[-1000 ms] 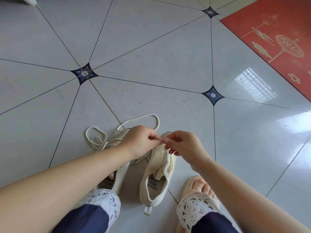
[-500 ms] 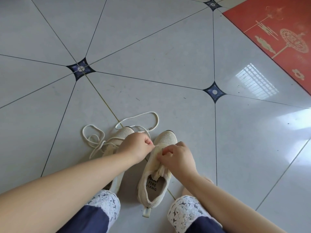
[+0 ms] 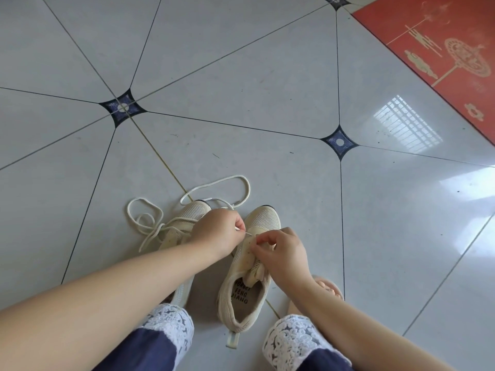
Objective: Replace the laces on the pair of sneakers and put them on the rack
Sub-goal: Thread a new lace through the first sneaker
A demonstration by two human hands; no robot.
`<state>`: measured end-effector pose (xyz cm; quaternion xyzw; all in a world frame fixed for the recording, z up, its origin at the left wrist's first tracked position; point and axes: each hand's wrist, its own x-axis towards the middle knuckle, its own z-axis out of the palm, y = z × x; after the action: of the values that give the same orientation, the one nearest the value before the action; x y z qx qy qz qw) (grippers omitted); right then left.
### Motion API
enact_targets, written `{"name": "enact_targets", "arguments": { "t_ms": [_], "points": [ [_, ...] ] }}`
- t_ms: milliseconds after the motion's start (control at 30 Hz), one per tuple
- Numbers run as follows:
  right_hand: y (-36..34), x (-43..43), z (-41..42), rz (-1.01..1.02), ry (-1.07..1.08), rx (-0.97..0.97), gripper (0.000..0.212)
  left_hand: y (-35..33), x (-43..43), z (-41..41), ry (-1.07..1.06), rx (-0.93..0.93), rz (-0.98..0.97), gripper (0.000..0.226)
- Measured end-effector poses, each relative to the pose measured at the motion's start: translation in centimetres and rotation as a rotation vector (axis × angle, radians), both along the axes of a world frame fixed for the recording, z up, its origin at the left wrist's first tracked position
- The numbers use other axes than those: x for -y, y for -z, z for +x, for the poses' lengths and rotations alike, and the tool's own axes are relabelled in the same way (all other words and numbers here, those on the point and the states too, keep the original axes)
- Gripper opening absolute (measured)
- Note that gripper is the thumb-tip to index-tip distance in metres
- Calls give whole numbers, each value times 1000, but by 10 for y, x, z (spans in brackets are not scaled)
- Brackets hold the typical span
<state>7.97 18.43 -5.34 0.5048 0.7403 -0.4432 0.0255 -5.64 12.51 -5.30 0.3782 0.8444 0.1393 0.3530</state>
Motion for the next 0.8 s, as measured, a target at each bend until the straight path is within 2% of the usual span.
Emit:
{"name": "enact_targets", "arguments": {
  "t_ms": [100, 233, 367, 433, 800],
  "points": [
    [1, 0, 0, 31, -30, 5, 7, 0, -3, -2, 86, -22, 3, 13],
    [1, 0, 0, 49, -39, -2, 7, 3, -3, -8, 142, 43, 33, 12],
    [0, -2, 1, -14, -9, -8, 13, 5, -7, -11, 243, 28, 49, 12],
    [0, -3, 2, -33, -4, -4, 17, 6, -9, -13, 251, 40, 44, 12],
    [-1, 1, -4, 0, 90, 29, 3, 12, -9, -16, 196, 151, 24, 9]
  ]
}}
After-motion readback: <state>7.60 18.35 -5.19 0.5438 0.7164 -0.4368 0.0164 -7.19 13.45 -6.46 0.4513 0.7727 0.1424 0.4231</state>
